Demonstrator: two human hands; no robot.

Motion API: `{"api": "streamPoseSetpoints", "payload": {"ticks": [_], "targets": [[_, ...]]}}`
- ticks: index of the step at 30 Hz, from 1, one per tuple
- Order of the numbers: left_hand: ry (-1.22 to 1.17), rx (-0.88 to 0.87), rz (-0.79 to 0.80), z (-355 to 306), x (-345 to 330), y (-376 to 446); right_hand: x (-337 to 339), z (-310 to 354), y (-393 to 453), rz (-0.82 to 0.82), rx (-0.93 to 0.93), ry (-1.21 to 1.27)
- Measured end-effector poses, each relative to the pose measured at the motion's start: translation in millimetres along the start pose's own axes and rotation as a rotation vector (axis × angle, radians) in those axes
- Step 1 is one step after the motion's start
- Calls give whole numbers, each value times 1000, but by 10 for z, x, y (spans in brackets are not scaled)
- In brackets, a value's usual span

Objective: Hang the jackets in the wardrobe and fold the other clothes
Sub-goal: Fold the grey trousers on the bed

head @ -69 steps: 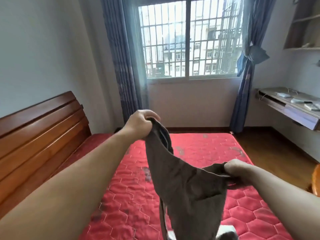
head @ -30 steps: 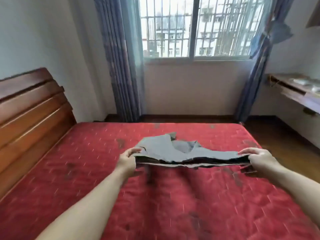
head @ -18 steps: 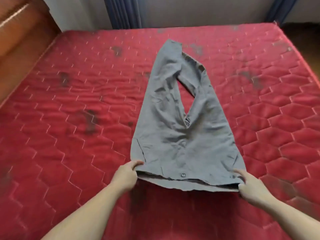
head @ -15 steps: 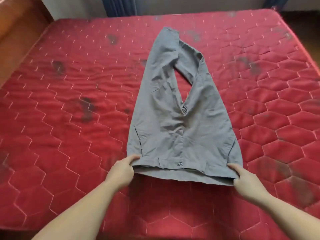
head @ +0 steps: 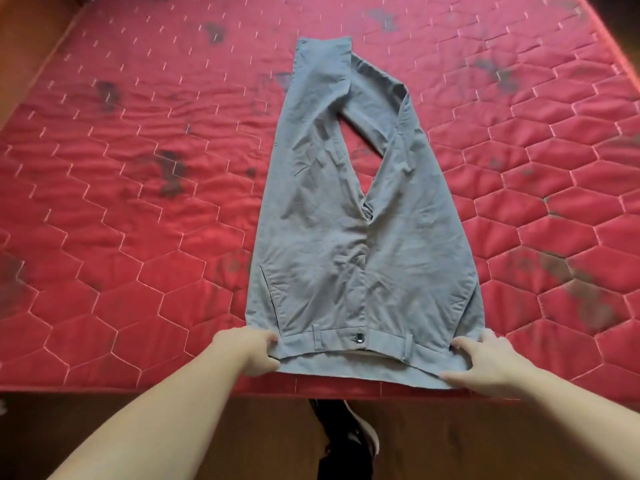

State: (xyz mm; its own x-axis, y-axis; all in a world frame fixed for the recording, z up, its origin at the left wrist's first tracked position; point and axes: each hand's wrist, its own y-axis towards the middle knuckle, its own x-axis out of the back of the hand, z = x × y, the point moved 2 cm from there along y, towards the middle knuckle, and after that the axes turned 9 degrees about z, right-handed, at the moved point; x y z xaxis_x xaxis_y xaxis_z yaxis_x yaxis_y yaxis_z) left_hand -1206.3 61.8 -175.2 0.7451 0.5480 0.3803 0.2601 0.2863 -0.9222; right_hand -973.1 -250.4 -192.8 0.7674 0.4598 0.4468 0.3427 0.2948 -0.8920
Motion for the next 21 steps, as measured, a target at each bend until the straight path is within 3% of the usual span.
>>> {"api": "streamPoseSetpoints", "payload": {"ticks": [3, 7, 12, 16, 21], "targets": [[93, -35, -142, -247, 430, 131, 363, 77, 158, -124, -22, -127], [-25, -229, -330, -852, 1058, 472, 948, 337, 479, -393, 54, 49], [17, -459, -579, -1449, 1723, 897, 1523, 498, 997, -374, 70, 29], [96, -497, -559, -1731, 2174, 1299, 2004, 469, 1418, -320, 40, -18], [-132, -425, -575, -1923, 2675, 1795, 2625, 371, 1929, -484, 2, 359]]}}
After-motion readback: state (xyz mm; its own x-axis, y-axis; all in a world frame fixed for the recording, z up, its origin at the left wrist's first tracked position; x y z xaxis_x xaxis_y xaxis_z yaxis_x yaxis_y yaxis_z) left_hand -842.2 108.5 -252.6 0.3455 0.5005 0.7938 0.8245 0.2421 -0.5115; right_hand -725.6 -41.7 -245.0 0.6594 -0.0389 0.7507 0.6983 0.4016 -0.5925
